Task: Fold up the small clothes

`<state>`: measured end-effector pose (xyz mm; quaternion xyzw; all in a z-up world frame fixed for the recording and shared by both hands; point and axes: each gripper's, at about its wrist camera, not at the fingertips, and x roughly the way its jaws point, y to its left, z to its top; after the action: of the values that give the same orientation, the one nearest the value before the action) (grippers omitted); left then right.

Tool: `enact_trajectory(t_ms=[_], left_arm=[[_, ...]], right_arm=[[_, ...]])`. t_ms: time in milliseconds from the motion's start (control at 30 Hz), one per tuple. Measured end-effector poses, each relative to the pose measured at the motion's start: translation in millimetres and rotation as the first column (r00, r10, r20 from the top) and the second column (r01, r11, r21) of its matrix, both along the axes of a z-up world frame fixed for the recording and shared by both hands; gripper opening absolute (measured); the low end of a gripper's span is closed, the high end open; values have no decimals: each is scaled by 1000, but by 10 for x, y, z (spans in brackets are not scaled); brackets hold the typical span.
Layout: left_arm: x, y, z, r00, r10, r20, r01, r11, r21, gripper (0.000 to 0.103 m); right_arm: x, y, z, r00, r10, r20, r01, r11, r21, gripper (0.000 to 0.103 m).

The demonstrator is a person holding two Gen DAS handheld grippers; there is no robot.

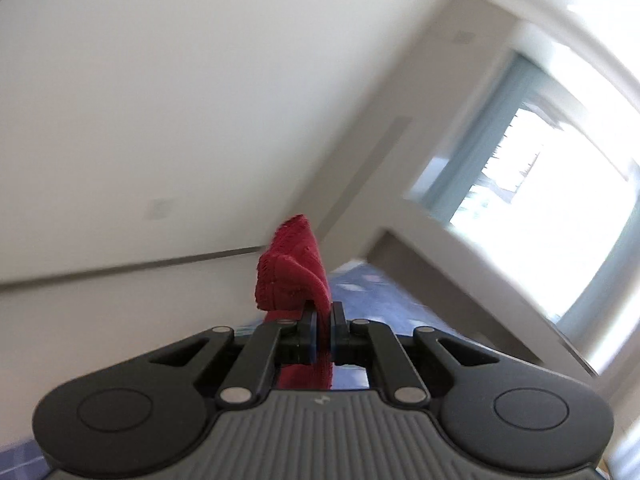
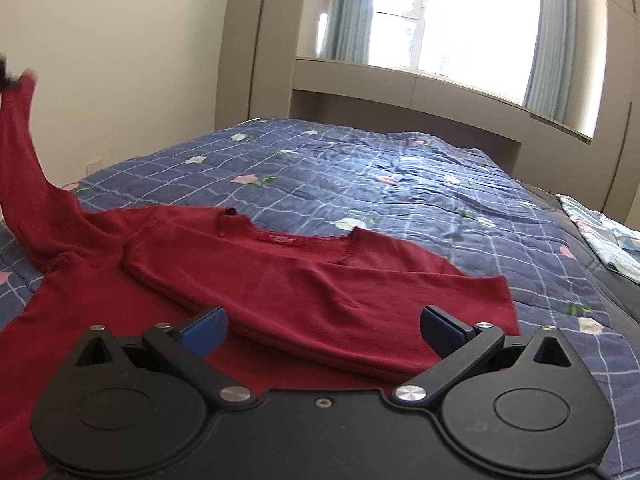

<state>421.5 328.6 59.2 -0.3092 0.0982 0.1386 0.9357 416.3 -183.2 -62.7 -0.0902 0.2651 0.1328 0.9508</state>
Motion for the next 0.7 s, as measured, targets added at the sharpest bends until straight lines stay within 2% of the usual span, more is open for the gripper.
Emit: enact_trajectory(t_ms=[67, 133, 233, 333, 500, 633, 700], left_arm=[[122, -318, 168, 995, -94, 30, 93, 995, 42, 5], [230, -642, 287, 981, -188, 46, 183, 979, 93, 5], [377, -1165, 397, 942, -331, 45, 319, 931, 175, 5], [561, -1631, 385, 900, -437, 3, 427, 880, 208, 5], [902, -2341, 76, 828, -553, -95, 558, 796, 233, 5], [1008, -2818, -398, 765, -612, -201, 644, 736, 211, 5], [914, -3039, -691, 736, -629, -251, 676, 699, 232, 5]], right_arm=[[-15, -97, 4, 1000, -21, 1, 21, 1000, 8, 103], [-26, -198, 0, 999, -40, 0, 40, 999, 14, 103], [-34, -376, -4, 997, -71, -6, 71, 997, 22, 103], [-22, -571, -17, 995, -97, -13, 98, 995, 32, 103], [-21, -906, -15, 988, -154, -8, 154, 987, 34, 103], [-25, -1140, -51, 981, -194, -18, 195, 980, 42, 103], [-33, -1237, -91, 977, -210, -29, 211, 976, 46, 103]])
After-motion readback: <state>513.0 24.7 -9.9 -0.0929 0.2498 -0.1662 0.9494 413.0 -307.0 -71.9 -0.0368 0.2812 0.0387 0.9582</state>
